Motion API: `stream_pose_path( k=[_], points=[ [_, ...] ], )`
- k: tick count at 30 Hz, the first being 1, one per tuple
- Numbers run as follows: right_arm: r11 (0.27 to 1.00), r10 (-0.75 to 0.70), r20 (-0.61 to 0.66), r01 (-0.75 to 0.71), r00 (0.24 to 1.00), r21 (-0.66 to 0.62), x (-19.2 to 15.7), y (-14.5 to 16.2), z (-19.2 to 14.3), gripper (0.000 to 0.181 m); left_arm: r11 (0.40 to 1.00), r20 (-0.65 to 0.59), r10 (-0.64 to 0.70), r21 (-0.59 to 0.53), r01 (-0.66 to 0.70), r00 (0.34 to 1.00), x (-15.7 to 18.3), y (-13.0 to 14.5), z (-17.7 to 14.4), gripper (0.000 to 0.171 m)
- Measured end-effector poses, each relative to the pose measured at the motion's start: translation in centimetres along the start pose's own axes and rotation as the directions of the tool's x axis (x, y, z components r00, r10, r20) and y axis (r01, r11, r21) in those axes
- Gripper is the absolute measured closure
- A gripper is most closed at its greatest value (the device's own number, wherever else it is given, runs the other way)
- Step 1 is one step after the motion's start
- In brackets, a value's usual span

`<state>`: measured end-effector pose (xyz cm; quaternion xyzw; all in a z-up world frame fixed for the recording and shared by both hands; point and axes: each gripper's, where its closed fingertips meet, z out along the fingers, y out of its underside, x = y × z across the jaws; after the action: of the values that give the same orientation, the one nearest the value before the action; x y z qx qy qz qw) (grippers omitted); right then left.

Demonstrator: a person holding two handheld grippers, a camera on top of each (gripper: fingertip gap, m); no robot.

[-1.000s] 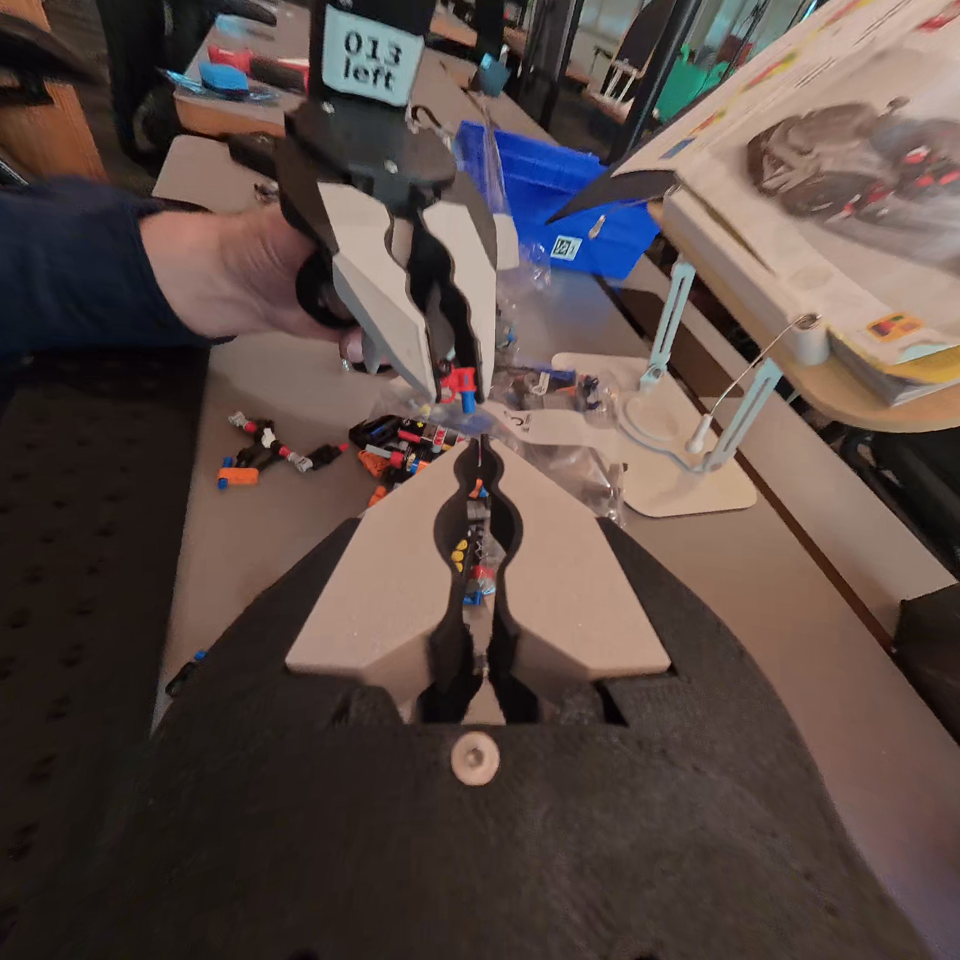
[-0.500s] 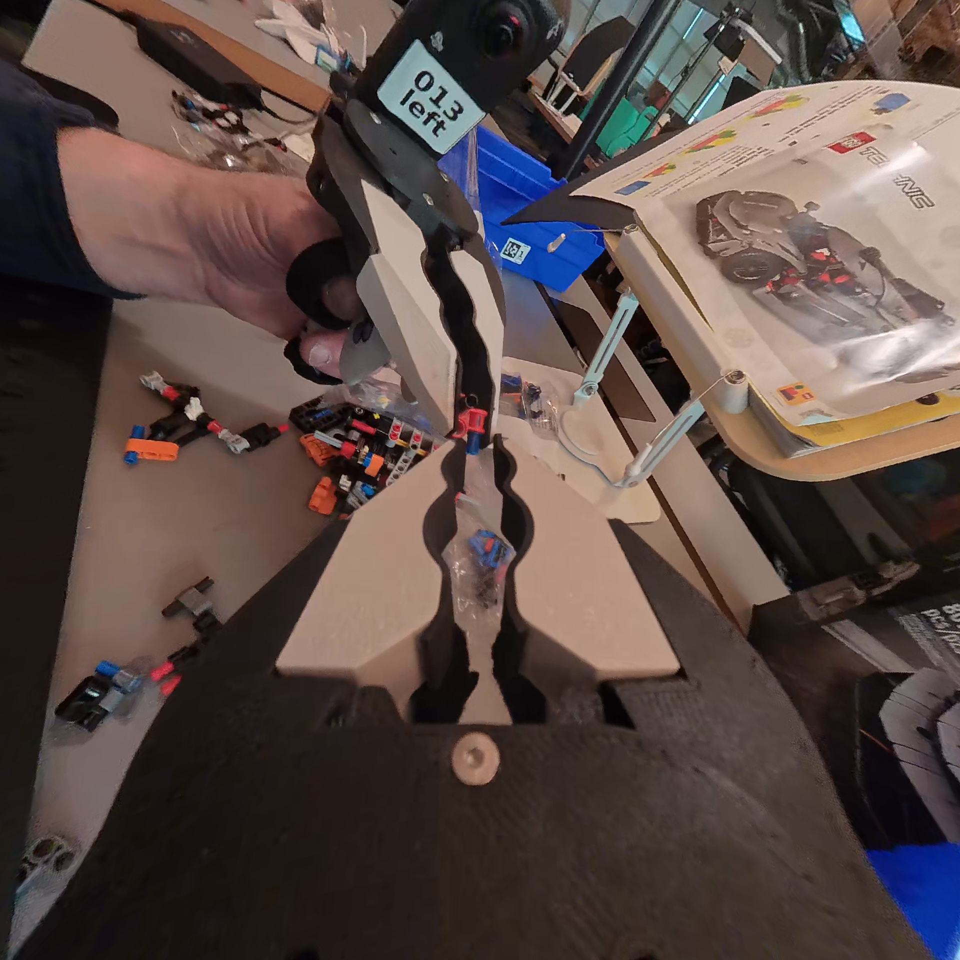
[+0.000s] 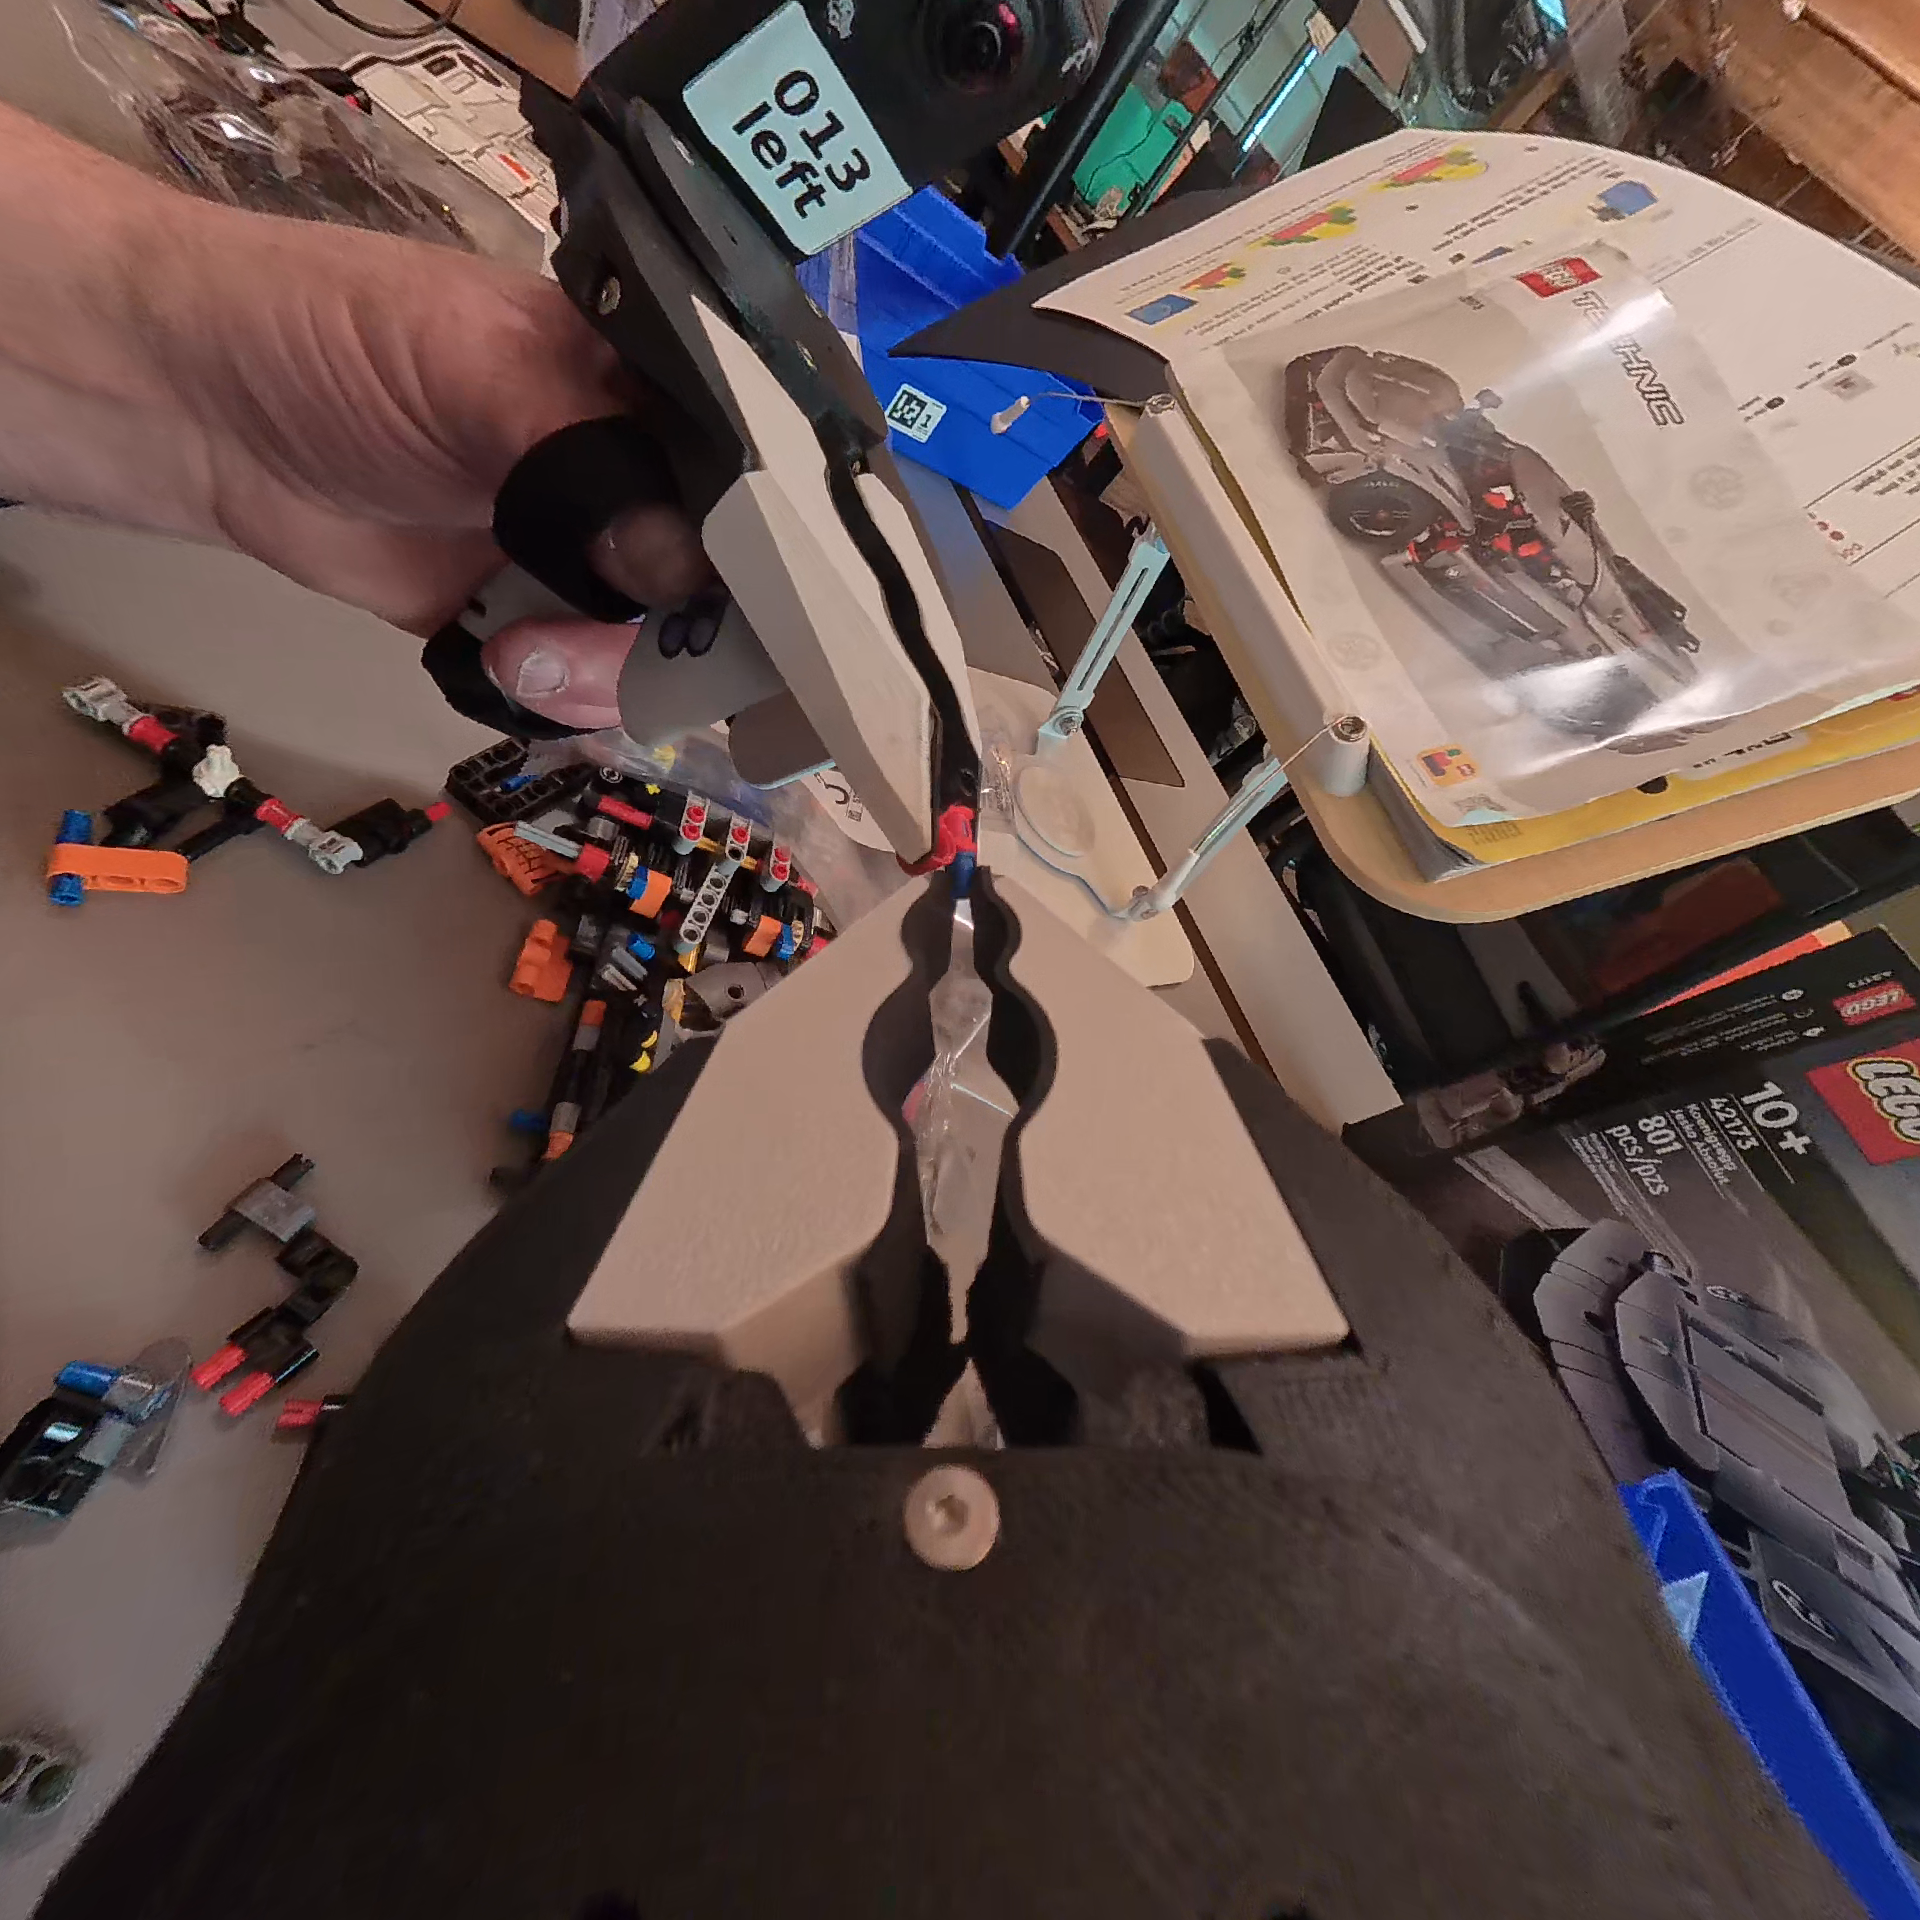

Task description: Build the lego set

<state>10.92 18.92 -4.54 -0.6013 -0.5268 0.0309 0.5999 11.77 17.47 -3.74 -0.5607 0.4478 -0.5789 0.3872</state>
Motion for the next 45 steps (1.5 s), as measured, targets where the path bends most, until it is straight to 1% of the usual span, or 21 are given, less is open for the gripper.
stream_pose_path(
  k=[6, 8, 10, 11, 12, 13, 14, 15, 17, 18, 19, 20, 21, 25, 27, 29, 34, 37, 39, 42, 45],
  points=[
    [0.999, 0.037, 0.046, -0.038, 0.998, 0.024, -0.2, -0.4, -0.4, 0.181, 1.000, -0.004, 0.025, -0.013, -0.025, 1.000, 0.6, -0.2, -0.1, 0.160],
    [0.998, 0.049, 0.059, -0.050, 0.997, 0.027, -0.2, -0.4, -0.6, 0.180, 0.999, 0.027, 0.055, 0.001, -0.055, 0.998, 0.5, -0.6, -0.3, 0.159],
    [0.998, 0.062, 0.045, -0.061, 0.997, -0.020, 0.6, 1.0, -0.9, 0.180, 0.980, 0.046, 0.009, 0.199, -0.018, 0.999, 0.0, -4.3, -3.8, 0.160],
    [0.996, 0.089, 0.033, -0.088, 0.995, -0.023, 1.3, 1.8, -1.2, 0.181, 0.969, 0.068, 0.020, 0.243, -0.036, 0.997, -0.2, -5.3, -5.6, 0.160],
    [0.987, 0.156, 0.046, -0.158, 0.987, 0.020, 2.0, 1.5, -1.7, 0.181, 0.978, 0.085, 0.047, 0.201, -0.064, 0.995, -0.1, -4.8, -5.8, 0.159],
    [0.971, 0.219, 0.079, -0.225, 0.973, 0.082, 2.4, 0.5, -2.1, 0.181, 0.984, 0.074, 0.056, 0.167, -0.068, 0.996, 0.4, -4.1, -4.9, 0.159],
    [0.963, 0.235, 0.115, -0.247, 0.965, 0.107, 2.3, -0.2, -2.1, 0.181, 0.988, 0.048, 0.057, 0.141, -0.064, 0.997, 0.9, -3.6, -3.7, 0.159],
    [0.969, 0.214, 0.146, -0.228, 0.966, 0.093, 1.6, -0.3, -1.8, 0.181, 0.993, 0.044, 0.070, 0.089, -0.074, 0.997, 1.0, -2.8, -2.4, 0.159],
    [0.985, 0.162, 0.242, -0.170, 0.957, 0.014, -1.0, 1.1, -0.8, 0.180, 0.989, 0.111, 0.149, -0.036, -0.146, 0.983, 0.0, -1.1, -1.1, 0.159],
    [0.988, 0.155, 0.272, -0.150, 0.950, -0.040, -1.8, 2.3, -0.4, 0.180, 0.988, 0.123, 0.153, -0.038, -0.149, 0.981, -0.3, -0.9, -1.1, 0.159],
    [0.988, 0.155, 0.312, -0.137, 0.938, -0.077, -2.6, 3.3, -0.2, 0.180, 0.993, 0.110, 0.119, -0.014, -0.118, 0.987, -0.3, -1.1, -1.2, 0.160],
    [0.984, 0.173, 0.373, -0.144, 0.912, -0.103, -3.5, 3.7, -0.3, 0.181, 0.995, 0.110, 0.095, -0.008, -0.095, 0.989, -0.6, -1.0, -1.5, 0.159],
    [0.981, 0.191, 0.395, -0.157, 0.898, -0.118, -3.8, 4.0, -0.3, 0.181, 0.995, 0.140, 0.098, -0.023, -0.096, 0.985, -1.2, -0.8, -1.7, 0.159],
    [0.976, 0.213, 0.409, -0.175, 0.888, -0.128, -3.4, 4.2, -0.8, 0.181, 0.994, 0.163, 0.109, -0.042, -0.103, 0.981, -1.6, -0.6, -1.7, 0.159],
    [0.971, 0.228, 0.419, -0.173, 0.879, -0.165, -3.2, 5.3, -1.2, 0.181, 0.993, 0.178, 0.109, -0.058, -0.100, 0.978, -1.8, -0.3, -1.6, 0.159],
    [0.966, 0.233, 0.364, -0.172, 0.902, -0.193, -1.9, 6.4, -1.4, 0.180, 0.993, 0.197, 0.102, -0.071, -0.089, 0.975, -2.3, 0.0, -1.6, 0.159],
    [0.949, 0.299, 0.287, -0.251, 0.910, -0.191, 0.7, 7.2, -2.5, 0.180, 0.993, 0.212, 0.089, -0.089, -0.072, 0.973, -2.8, 0.4, -1.4, 0.159],
    [0.940, 0.317, 0.300, -0.255, 0.900, -0.228, 0.3, 8.0, -2.1, 0.180, 0.995, 0.226, 0.077, -0.084, -0.060, 0.971, -3.1, 0.4, -1.6, 0.158],
    [0.935, 0.299, 0.306, -0.213, 0.904, -0.284, -0.5, 8.9, -1.6, 0.180, 0.995, 0.235, 0.072, -0.085, -0.053, 0.969, -3.3, 0.4, -1.7, 0.159],
    [0.918, 0.260, 0.267, -0.151, 0.928, -0.368, -0.7, 10.6, -0.8, 0.180, 0.995, 0.252, 0.067, -0.092, -0.045, 0.965, -3.7, 0.6, -1.7, 0.159],
    [0.883, 0.305, 0.272, -0.165, 0.913, -0.439, -1.4, 12.2, -0.2, 0.180, 0.991, 0.283, 0.072, -0.131, -0.035, 0.956, -4.4, 1.3, -1.7, 0.158]
  ],
)
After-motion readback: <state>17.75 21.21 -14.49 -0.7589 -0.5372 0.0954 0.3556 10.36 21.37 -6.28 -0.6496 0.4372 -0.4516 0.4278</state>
